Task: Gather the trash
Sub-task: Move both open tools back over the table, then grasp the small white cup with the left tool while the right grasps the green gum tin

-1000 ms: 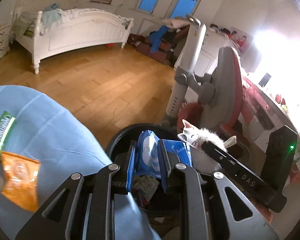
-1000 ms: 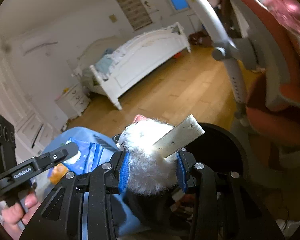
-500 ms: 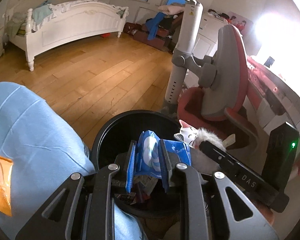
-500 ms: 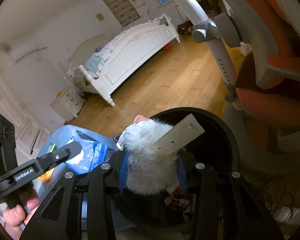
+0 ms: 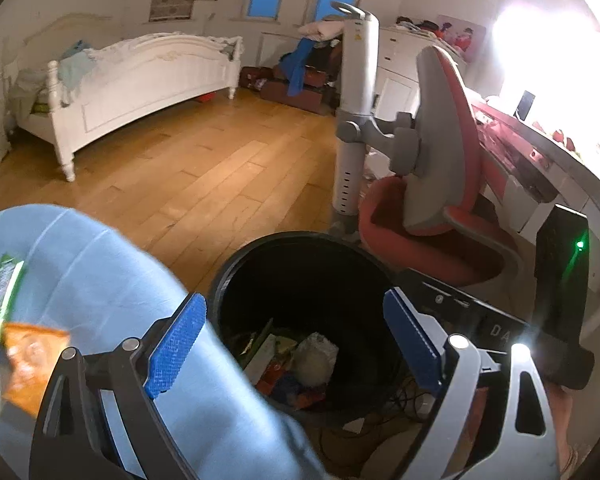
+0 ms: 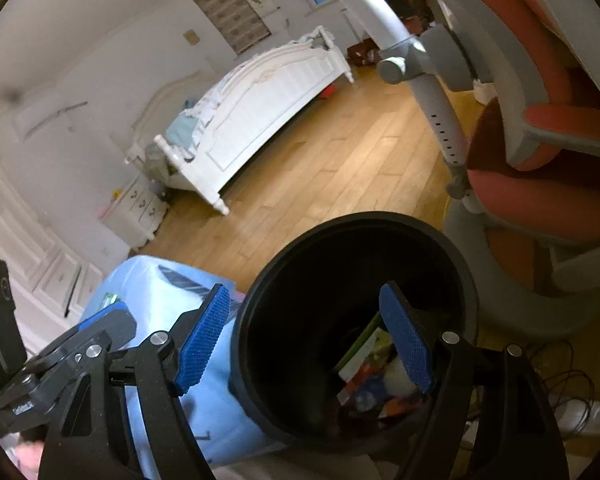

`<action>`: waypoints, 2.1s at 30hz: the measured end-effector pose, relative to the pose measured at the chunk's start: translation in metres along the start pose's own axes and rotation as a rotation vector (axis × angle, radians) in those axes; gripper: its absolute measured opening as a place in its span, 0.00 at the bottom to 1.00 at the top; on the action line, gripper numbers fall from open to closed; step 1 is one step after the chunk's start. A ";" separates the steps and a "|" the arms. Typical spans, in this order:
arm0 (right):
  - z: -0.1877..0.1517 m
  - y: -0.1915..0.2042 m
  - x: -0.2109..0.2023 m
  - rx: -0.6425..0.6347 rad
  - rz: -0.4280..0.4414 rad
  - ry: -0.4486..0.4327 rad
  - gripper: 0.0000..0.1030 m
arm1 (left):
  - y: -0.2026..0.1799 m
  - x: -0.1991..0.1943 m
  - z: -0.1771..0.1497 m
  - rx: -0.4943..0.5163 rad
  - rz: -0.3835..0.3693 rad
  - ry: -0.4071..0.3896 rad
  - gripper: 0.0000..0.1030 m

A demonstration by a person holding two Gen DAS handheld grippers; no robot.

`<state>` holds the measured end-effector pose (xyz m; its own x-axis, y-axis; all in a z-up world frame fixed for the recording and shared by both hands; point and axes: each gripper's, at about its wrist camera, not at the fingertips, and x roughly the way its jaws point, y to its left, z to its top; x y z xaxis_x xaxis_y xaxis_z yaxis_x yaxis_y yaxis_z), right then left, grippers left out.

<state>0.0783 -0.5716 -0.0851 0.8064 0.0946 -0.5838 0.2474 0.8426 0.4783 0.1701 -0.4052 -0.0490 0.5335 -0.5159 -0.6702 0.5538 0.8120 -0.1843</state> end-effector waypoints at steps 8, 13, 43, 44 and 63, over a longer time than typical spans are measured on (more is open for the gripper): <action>-0.014 0.072 0.013 -0.127 0.075 0.060 0.79 | 0.073 -0.060 -0.025 -0.149 0.156 -0.030 0.87; -0.029 0.137 0.030 -0.236 0.155 0.125 0.79 | 0.138 -0.110 -0.050 -0.245 0.358 -0.040 0.87; -0.063 0.357 0.191 -0.580 0.103 0.410 0.40 | 0.297 -0.165 -0.109 -0.422 0.606 0.045 0.41; -0.064 0.356 0.188 -0.580 0.111 0.408 0.38 | 0.298 -0.167 -0.110 -0.427 0.591 0.038 0.41; -0.027 0.278 0.043 -0.355 0.390 0.153 0.30 | 0.237 -0.195 -0.081 -0.342 0.417 -0.141 0.41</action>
<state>0.1675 -0.3192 0.0051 0.7084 0.4890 -0.5090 -0.2720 0.8545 0.4425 0.1456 -0.0897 -0.0204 0.7563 -0.1445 -0.6381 0.0507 0.9853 -0.1630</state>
